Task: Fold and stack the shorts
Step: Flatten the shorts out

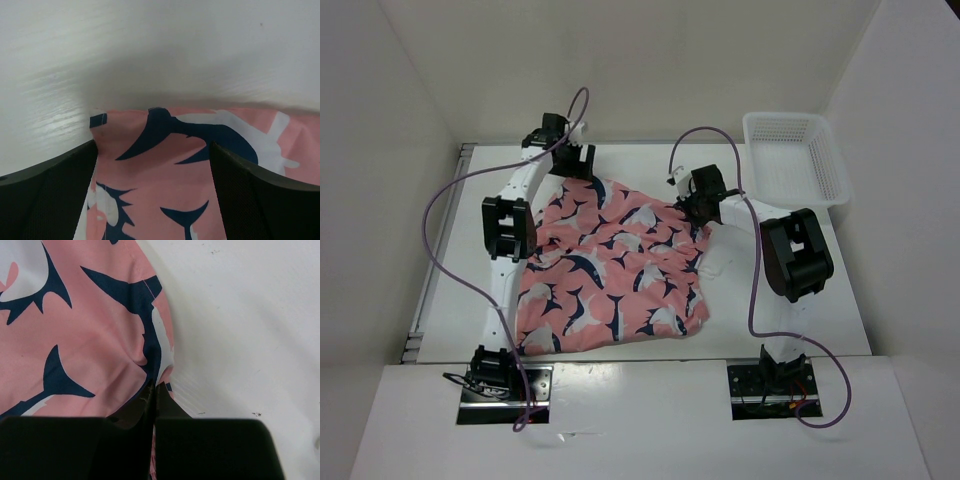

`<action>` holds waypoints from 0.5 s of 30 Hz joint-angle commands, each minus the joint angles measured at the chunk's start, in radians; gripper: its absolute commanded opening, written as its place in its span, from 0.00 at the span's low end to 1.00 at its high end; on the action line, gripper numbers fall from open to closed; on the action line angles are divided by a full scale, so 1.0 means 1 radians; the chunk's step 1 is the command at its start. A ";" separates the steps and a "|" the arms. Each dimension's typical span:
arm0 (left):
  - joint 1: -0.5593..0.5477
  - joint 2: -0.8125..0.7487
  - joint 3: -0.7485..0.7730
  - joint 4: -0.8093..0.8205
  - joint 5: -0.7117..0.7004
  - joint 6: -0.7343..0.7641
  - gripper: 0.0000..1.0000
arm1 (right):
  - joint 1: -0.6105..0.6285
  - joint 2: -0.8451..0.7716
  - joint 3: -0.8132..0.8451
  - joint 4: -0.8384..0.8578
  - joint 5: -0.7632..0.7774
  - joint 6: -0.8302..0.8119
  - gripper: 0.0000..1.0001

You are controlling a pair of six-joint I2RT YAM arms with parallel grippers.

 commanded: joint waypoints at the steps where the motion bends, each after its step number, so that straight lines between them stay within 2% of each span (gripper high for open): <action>1: 0.010 0.027 0.111 0.010 0.014 0.003 0.98 | 0.009 0.001 0.041 0.029 0.009 -0.019 0.00; 5: -0.010 0.075 0.122 0.011 -0.001 0.003 0.99 | 0.009 -0.008 0.031 0.029 0.000 -0.019 0.00; 9: -0.019 0.098 0.113 0.011 -0.001 0.003 0.85 | 0.009 -0.018 0.011 0.020 0.009 -0.019 0.00; 11: -0.019 0.123 0.123 0.011 -0.001 0.003 0.61 | 0.009 -0.027 0.002 0.020 0.019 -0.029 0.00; 12: -0.028 0.135 0.123 0.011 -0.001 0.003 0.44 | 0.009 -0.027 0.002 0.020 0.019 -0.029 0.00; 13: -0.028 0.144 0.123 0.011 -0.001 0.003 0.26 | 0.009 -0.027 0.002 0.020 0.019 -0.029 0.00; 14: -0.039 0.144 0.133 0.011 -0.001 0.003 0.02 | 0.009 -0.027 0.011 0.020 0.028 -0.029 0.00; 15: -0.039 0.144 0.133 0.011 -0.001 0.003 0.00 | 0.009 -0.027 0.011 0.029 0.042 -0.040 0.00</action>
